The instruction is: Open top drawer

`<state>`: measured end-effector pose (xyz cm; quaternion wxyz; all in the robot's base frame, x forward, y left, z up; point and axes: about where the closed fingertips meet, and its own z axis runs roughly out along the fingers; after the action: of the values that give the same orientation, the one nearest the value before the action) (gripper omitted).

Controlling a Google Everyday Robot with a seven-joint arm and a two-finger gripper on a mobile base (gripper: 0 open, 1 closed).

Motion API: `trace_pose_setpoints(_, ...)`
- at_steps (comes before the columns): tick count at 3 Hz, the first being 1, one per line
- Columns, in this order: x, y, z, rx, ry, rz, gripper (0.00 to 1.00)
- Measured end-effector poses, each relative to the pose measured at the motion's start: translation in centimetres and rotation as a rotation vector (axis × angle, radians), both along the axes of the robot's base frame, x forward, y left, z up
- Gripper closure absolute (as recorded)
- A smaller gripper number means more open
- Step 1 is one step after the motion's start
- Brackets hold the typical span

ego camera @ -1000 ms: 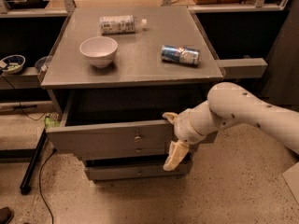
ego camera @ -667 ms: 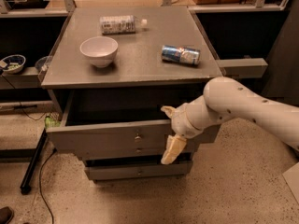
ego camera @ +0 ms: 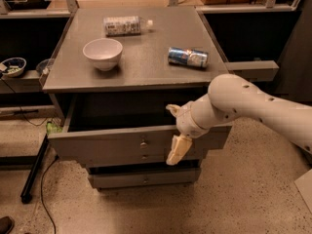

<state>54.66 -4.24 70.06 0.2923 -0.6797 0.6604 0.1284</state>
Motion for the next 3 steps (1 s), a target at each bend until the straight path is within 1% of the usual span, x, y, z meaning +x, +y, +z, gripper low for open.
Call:
trace_pose_setpoints(1,0.4,0.1,-1.3,-0.007,0.04,0.027,0.0)
trace_pose_setpoints(2,0.2,0.0,-2.9,-0.002,0.098,0.047,0.0)
trace_pose_setpoints(3,-0.3,0.1,-4.0,0.007,0.138,0.063,0.0)
